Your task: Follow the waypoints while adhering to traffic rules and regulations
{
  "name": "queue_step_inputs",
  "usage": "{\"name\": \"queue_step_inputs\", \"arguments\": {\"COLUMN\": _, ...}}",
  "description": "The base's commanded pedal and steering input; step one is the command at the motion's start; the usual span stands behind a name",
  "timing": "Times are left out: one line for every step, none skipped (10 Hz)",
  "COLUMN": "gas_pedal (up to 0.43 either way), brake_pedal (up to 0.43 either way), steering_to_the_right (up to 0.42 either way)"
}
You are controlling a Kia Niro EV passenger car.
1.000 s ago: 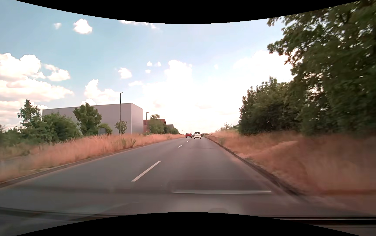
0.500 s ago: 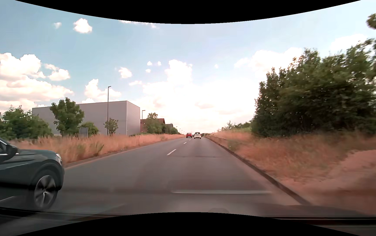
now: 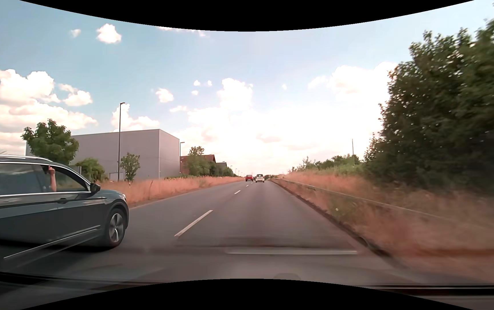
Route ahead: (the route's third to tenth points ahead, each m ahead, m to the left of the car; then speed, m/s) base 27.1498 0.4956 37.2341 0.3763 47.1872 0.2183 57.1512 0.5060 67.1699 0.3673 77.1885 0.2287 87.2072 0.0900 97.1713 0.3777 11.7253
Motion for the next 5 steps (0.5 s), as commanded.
{"name": "queue_step_inputs", "arguments": {"gas_pedal": 0.079, "brake_pedal": 0.0, "steering_to_the_right": -0.004}}
{"name": "queue_step_inputs", "arguments": {"gas_pedal": 0.079, "brake_pedal": 0.0, "steering_to_the_right": -0.004}}
{"name": "queue_step_inputs", "arguments": {"gas_pedal": 0.079, "brake_pedal": 0.0, "steering_to_the_right": -0.004}}
{"name": "queue_step_inputs", "arguments": {"gas_pedal": 0.079, "brake_pedal": 0.0, "steering_to_the_right": -0.004}}
{"name": "queue_step_inputs", "arguments": {"gas_pedal": 0.087, "brake_pedal": 0.0, "steering_to_the_right": -0.004}}
